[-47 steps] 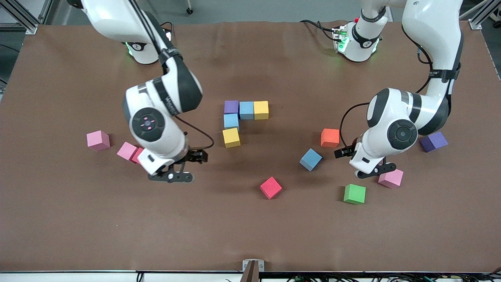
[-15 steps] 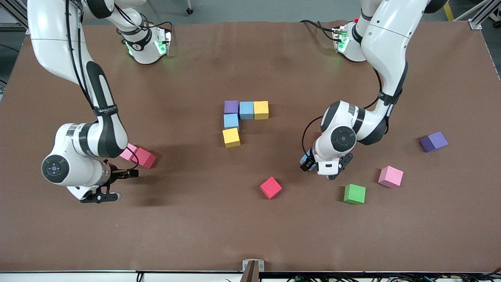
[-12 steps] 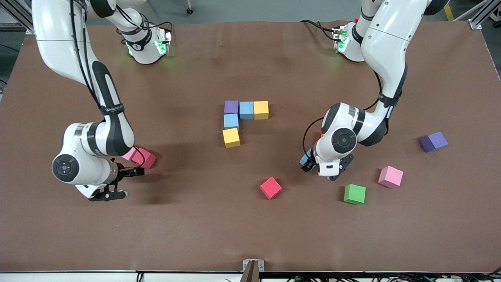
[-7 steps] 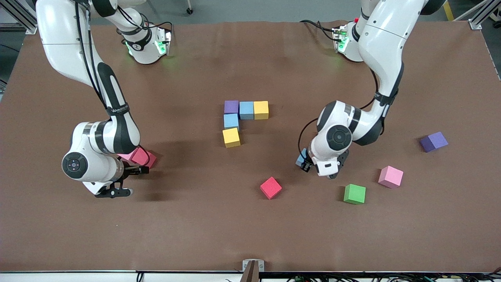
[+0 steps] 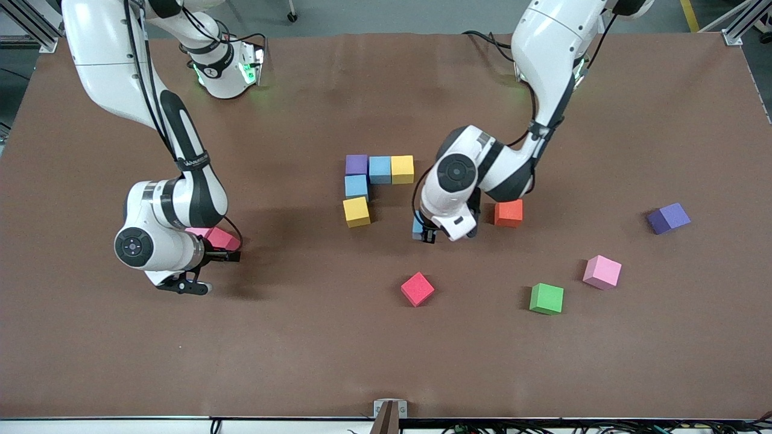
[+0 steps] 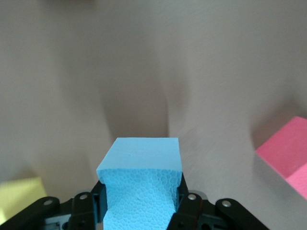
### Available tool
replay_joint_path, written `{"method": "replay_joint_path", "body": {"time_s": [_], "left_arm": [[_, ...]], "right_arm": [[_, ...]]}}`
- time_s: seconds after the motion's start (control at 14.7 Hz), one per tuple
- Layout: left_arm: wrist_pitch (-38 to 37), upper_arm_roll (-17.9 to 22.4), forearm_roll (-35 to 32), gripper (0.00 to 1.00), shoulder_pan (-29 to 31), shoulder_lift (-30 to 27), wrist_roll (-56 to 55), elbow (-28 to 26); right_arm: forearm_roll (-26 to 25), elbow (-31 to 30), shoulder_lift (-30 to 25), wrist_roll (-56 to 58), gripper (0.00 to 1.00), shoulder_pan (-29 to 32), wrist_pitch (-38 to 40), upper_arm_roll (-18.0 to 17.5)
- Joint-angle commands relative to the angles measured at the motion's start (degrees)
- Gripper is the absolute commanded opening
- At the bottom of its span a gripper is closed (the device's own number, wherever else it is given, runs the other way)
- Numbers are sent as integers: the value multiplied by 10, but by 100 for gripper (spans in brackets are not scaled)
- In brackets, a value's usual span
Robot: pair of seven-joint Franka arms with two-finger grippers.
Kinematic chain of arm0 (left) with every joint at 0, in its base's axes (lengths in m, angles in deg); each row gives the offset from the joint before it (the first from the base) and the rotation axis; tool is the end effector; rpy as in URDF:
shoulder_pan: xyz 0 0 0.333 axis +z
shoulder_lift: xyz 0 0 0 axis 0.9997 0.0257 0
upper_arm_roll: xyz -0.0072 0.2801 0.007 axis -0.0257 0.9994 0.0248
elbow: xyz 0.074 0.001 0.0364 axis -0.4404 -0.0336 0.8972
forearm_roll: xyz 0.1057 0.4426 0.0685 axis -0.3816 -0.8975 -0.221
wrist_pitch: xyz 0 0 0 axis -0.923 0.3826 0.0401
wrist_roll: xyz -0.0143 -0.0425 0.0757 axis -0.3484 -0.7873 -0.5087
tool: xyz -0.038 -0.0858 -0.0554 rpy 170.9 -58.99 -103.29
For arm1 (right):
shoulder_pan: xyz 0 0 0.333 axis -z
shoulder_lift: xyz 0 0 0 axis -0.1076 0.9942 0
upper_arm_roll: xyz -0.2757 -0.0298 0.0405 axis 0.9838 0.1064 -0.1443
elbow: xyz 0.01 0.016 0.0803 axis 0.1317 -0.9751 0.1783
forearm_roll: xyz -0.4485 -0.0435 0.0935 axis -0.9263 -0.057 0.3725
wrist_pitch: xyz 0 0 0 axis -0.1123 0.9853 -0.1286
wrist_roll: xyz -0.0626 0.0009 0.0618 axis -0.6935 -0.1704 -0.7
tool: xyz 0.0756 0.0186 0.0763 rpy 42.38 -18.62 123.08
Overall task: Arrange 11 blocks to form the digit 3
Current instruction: 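Place the blue block with the left gripper while the right gripper grasps pink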
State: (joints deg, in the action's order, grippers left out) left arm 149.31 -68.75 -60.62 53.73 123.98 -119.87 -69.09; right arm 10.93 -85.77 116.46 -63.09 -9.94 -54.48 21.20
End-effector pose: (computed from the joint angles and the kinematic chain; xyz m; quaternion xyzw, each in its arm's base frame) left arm 0.5494 -0.4544 0.1699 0.7279 0.6838 -0.0496 0.0102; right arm 0.6690 0.0699 0.1393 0.9918 -0.0718 -0.1045 0.0151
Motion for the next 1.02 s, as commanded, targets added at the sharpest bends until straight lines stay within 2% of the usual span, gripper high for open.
{"method": "replay_joint_path", "body": {"time_s": [0.0, 0.14, 0.75, 0.95], "left_arm": [[-1, 6, 0, 24, -30, 6, -98, 10], [9, 5, 5, 24, -46, 19, -103, 11], [33, 6, -1, 24, -72, 82, -119, 80], [33, 5, -2, 24, -83, 89, -118, 83]], "right_arm": [[5, -26, -22, -6, 100, 8, -10, 0], [5, -26, -20, -7, 100, 19, -10, -1], [24, -40, -17, -8, 100, 17, -13, -2], [24, -46, -17, -8, 100, 17, -14, -3]]}}
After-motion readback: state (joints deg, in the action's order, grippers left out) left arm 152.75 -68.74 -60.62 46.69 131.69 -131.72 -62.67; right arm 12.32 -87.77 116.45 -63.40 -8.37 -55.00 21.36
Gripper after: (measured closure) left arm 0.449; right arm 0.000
